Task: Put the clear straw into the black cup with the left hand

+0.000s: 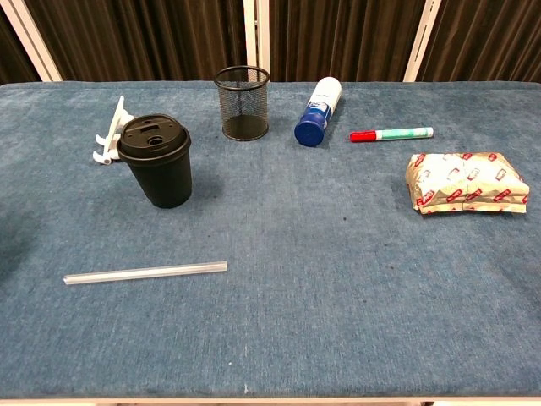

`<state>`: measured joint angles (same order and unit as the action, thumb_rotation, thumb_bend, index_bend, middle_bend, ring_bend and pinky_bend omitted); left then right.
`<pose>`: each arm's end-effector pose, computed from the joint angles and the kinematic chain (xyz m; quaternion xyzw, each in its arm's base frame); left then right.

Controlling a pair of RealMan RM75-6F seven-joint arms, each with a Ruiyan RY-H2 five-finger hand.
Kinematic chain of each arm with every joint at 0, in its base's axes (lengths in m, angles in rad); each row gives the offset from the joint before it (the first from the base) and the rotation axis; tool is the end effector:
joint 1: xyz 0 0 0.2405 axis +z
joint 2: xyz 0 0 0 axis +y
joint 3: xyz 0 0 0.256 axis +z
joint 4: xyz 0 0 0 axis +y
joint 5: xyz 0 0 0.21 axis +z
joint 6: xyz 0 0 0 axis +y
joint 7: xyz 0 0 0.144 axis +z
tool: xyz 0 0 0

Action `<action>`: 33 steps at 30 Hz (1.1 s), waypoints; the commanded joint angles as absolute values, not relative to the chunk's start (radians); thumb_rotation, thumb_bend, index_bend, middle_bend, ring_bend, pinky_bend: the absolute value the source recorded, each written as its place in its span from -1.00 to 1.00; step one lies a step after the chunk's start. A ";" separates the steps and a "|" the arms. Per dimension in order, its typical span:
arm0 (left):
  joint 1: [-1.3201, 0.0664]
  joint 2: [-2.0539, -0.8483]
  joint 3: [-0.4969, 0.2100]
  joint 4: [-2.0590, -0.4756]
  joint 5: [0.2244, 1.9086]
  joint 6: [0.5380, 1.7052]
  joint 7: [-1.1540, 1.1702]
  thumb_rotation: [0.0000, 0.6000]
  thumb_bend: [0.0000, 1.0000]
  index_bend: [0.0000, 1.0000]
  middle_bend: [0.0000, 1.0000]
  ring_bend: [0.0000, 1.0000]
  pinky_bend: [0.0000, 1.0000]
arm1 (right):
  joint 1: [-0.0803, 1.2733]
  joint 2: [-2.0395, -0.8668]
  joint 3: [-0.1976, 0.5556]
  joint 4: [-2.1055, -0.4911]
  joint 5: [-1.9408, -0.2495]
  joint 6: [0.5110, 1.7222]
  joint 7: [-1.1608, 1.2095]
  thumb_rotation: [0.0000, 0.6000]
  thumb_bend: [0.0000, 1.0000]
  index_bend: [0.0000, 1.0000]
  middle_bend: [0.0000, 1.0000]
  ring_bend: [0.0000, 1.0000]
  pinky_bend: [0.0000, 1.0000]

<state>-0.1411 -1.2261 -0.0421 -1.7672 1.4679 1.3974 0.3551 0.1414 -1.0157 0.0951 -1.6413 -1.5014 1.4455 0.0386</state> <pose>-0.2639 0.1898 0.1027 -0.6480 -0.3721 -0.3473 0.5666 -0.2986 -0.2077 0.1907 0.6095 -0.3571 0.4008 0.5833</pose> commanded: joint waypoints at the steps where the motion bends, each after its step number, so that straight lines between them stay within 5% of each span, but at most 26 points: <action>1: -0.193 -1.270 -0.022 -1.813 1.480 1.313 0.406 1.00 -0.58 -0.35 -0.55 -0.88 -1.00 | 0.143 -1.015 0.096 -1.640 -1.497 1.442 0.038 1.00 -0.93 -1.00 -0.98 -1.00 -0.96; 17: -0.327 -1.479 -0.020 -1.862 1.343 1.125 0.634 1.00 -0.57 -0.19 -0.55 -0.88 -1.00 | 0.152 -1.010 0.099 -1.643 -1.466 1.410 0.023 1.00 -0.93 -1.00 -0.98 -1.00 -0.96; 33: -0.408 -1.665 -0.044 -1.785 1.170 1.127 0.850 1.00 -0.57 -0.14 -0.55 -0.90 -1.00 | 0.151 -1.018 0.099 -1.638 -1.446 1.398 0.026 1.00 -0.93 -1.00 -0.98 -1.00 -0.96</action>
